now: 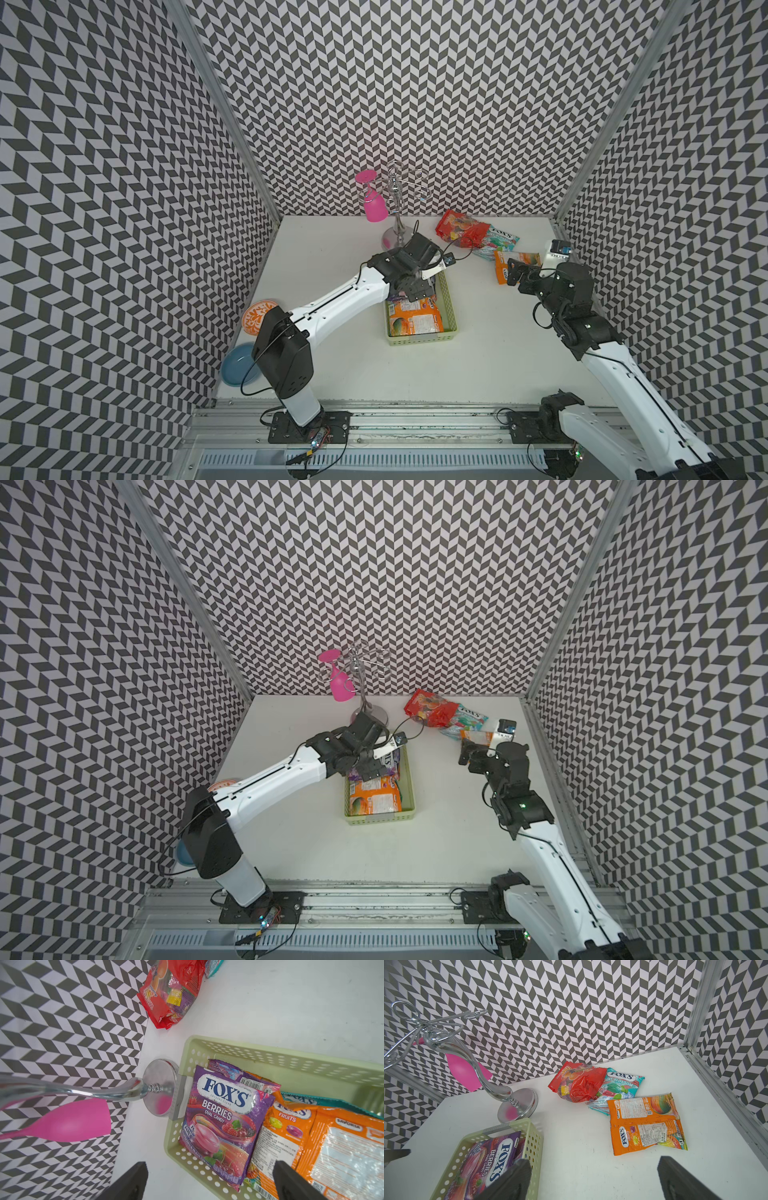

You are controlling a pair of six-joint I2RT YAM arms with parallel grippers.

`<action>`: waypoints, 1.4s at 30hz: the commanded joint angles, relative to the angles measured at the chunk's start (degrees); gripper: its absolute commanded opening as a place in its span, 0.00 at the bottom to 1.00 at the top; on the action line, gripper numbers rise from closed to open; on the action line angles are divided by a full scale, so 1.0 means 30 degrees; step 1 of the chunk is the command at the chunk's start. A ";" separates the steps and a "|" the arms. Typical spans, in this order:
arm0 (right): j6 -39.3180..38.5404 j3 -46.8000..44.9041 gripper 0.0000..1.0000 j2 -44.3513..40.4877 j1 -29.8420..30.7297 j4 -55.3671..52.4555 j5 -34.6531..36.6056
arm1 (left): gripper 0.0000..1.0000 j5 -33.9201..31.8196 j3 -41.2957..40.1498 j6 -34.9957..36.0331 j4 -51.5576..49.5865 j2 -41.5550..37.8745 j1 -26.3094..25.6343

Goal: Put the candies in the basket
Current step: Place the candy in the basket, then pick up the candy at the center of the board.

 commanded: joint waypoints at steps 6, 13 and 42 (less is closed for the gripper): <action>-0.1226 0.1613 0.99 0.2369 0.0755 -0.0553 0.2673 | 0.99 0.3815 -0.0406 -0.1878 0.0089 -0.3745 0.2833; -0.1198 0.4480 0.95 0.6910 0.1550 -0.2519 0.4420 | 0.99 0.7542 -0.1932 -0.3283 0.0433 -0.6982 0.6565; 0.0335 1.2621 0.75 2.1231 0.3579 -0.6866 1.2737 | 0.99 1.2227 -0.6512 -0.5029 0.2352 -1.0564 1.1601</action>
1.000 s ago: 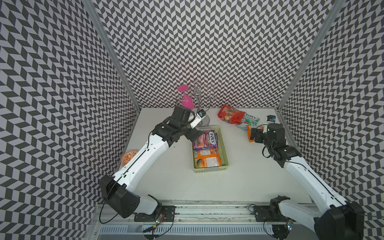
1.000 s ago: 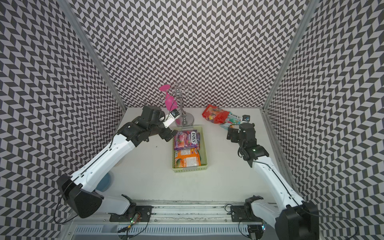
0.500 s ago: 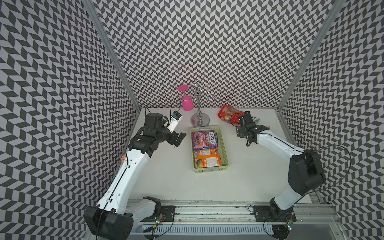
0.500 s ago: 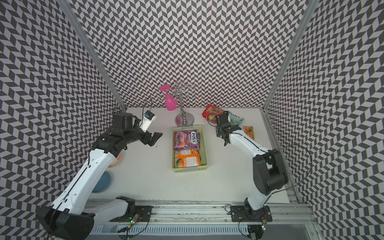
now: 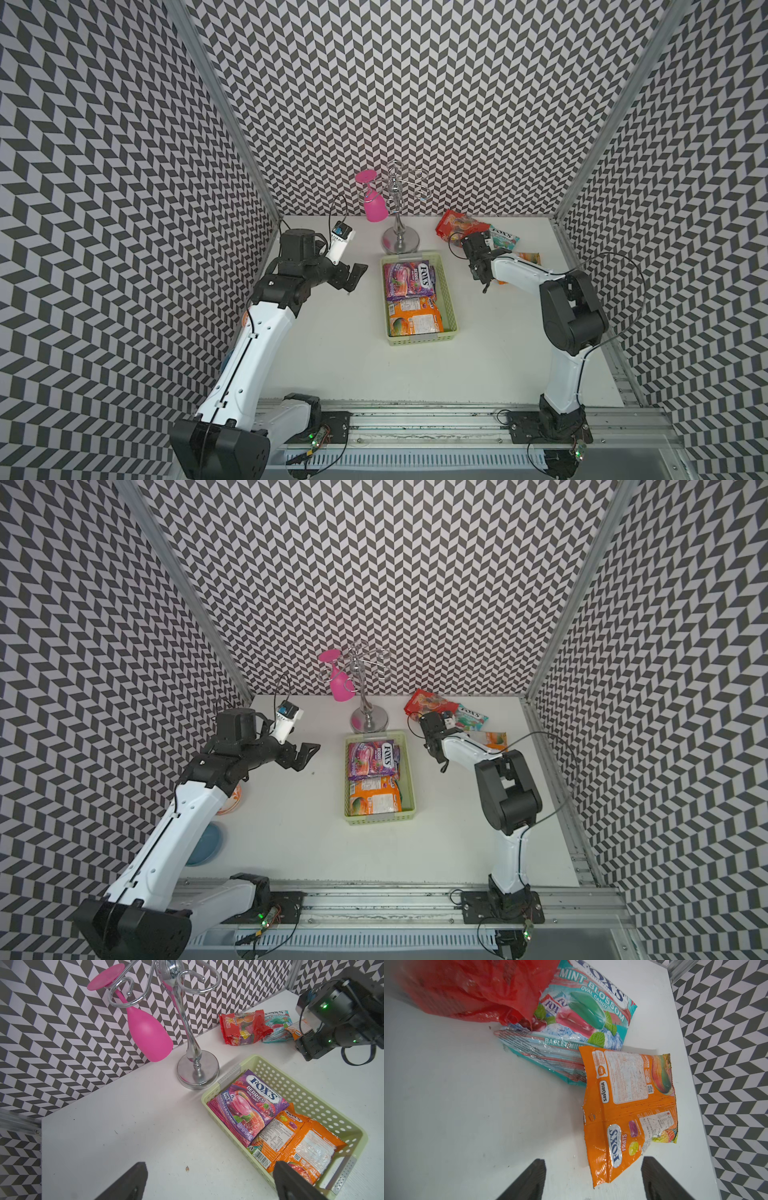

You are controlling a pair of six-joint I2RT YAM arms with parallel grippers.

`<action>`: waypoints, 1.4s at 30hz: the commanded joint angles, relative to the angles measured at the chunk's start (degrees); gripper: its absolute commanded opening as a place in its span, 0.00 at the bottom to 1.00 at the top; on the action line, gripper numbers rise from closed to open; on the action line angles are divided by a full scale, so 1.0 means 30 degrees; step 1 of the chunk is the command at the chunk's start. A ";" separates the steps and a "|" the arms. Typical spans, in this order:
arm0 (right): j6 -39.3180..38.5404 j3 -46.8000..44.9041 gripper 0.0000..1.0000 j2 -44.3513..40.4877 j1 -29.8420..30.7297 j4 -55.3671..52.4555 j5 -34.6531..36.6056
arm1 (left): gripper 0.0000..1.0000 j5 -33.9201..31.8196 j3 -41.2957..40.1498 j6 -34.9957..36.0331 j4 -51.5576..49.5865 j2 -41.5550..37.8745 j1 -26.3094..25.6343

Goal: Put the candies in the basket
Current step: Pick up the candy at the center of the board.

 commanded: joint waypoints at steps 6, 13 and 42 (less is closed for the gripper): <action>0.0298 0.1064 0.68 0.1825 -0.0457 -0.0290 0.2250 | 0.99 0.0653 -0.0032 -0.0162 0.0408 -0.0426 0.0167; 0.0295 0.2374 0.61 0.3799 -0.0570 -0.0685 0.3063 | 0.99 0.0771 -0.0077 -0.0133 0.0387 -0.0588 0.0200; 0.0675 -0.0774 0.00 -0.2433 -0.0779 -0.0567 0.2528 | 0.99 0.0395 -0.1025 -0.0367 0.1185 -0.1118 0.0550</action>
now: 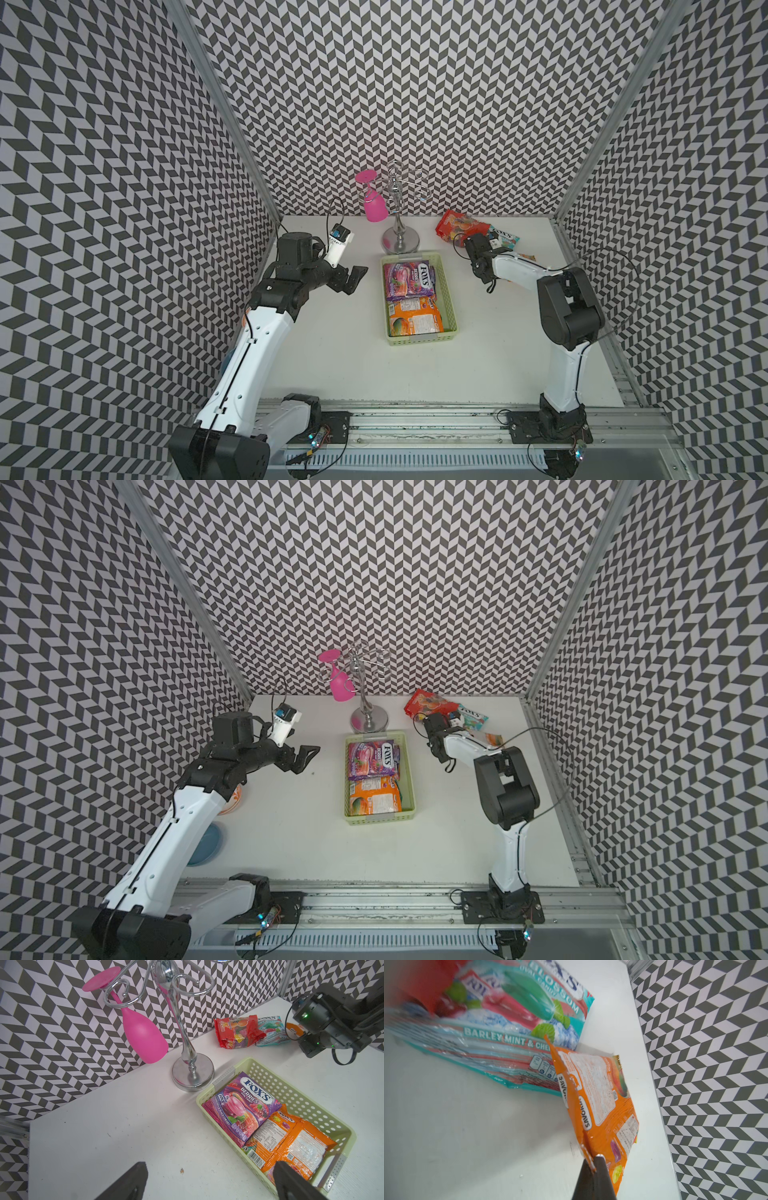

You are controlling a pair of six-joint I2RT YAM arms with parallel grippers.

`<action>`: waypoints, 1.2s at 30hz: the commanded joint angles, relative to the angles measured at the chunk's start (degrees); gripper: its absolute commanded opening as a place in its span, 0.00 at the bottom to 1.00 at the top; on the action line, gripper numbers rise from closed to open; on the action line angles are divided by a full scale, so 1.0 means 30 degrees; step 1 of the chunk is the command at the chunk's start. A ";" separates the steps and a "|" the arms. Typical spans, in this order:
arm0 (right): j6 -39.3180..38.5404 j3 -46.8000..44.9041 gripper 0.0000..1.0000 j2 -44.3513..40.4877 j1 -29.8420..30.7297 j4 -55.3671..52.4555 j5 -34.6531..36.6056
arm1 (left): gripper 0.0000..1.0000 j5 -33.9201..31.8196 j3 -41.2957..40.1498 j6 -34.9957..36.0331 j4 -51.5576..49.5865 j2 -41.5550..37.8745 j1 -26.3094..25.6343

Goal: Put the candies in the basket
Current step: Pick up the candy at the center of the board.

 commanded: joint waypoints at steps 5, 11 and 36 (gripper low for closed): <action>0.1227 -0.1308 0.00 -0.4585 -0.0392 0.0192 -0.2325 | 0.99 -0.2007 -0.0191 -0.0131 0.1834 -0.0432 -0.0393; 0.1523 -0.0905 0.00 -0.7113 -0.1097 -0.0416 -0.5217 | 0.99 -0.1594 -0.0916 0.0841 0.5038 -0.0872 -0.1187; 0.9884 0.1228 0.00 -1.2070 -0.1097 0.2357 -2.0029 | 0.99 0.1761 -0.0364 0.1345 1.0240 0.2237 -0.4157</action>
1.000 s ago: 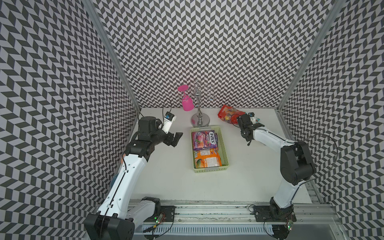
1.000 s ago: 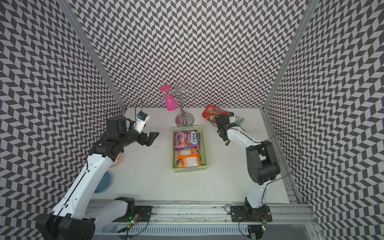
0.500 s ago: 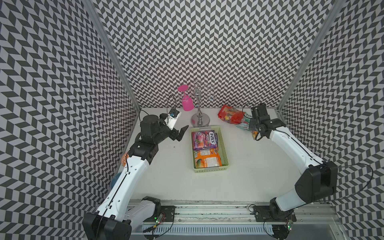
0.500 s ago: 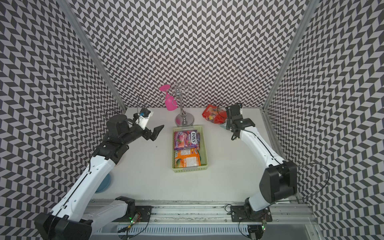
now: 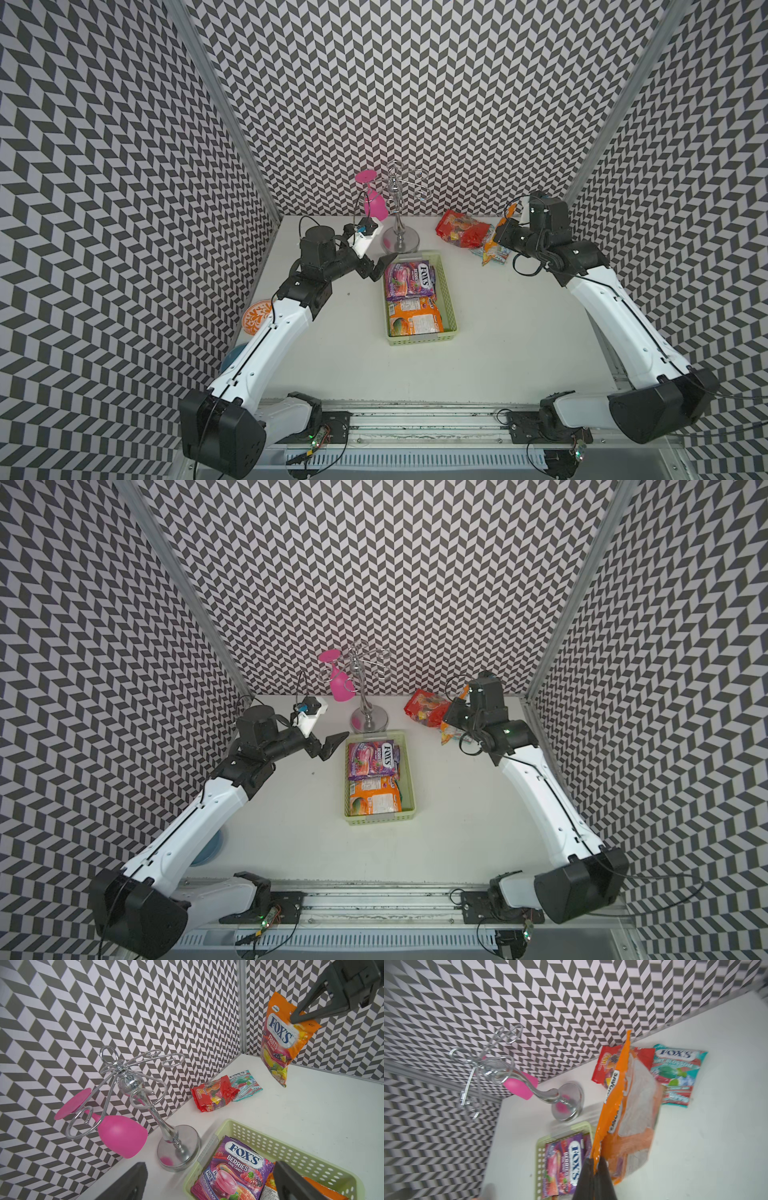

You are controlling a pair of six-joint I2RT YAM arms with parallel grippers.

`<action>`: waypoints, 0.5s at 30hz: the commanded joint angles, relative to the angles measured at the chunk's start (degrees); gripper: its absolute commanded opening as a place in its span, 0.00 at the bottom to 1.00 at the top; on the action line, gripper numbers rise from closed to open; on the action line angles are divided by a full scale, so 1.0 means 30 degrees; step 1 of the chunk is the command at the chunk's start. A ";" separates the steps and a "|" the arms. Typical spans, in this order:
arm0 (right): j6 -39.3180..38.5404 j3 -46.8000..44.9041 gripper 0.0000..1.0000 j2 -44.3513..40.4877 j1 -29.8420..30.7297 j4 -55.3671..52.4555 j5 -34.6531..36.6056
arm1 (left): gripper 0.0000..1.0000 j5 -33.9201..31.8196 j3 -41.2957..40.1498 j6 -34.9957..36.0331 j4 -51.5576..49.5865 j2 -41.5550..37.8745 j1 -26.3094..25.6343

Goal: Put the candies in the basket
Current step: Pick up the candy at the center of the board.

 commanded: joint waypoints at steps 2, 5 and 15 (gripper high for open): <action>0.4710 -0.1147 0.00 -0.0839 0.0032 0.4042 -0.4057 | 0.99 0.0045 0.1315 0.0985 0.0514 0.0624 -0.0833; 0.7072 -0.2504 0.00 -0.0930 0.0032 0.5833 -0.5751 | 0.99 0.0140 0.1347 0.1738 0.0691 0.0902 -0.1236; 1.2704 -0.4489 0.00 -0.1120 0.0853 1.0037 -0.7870 | 0.99 0.1857 0.1280 0.2838 0.1721 0.2501 -0.2241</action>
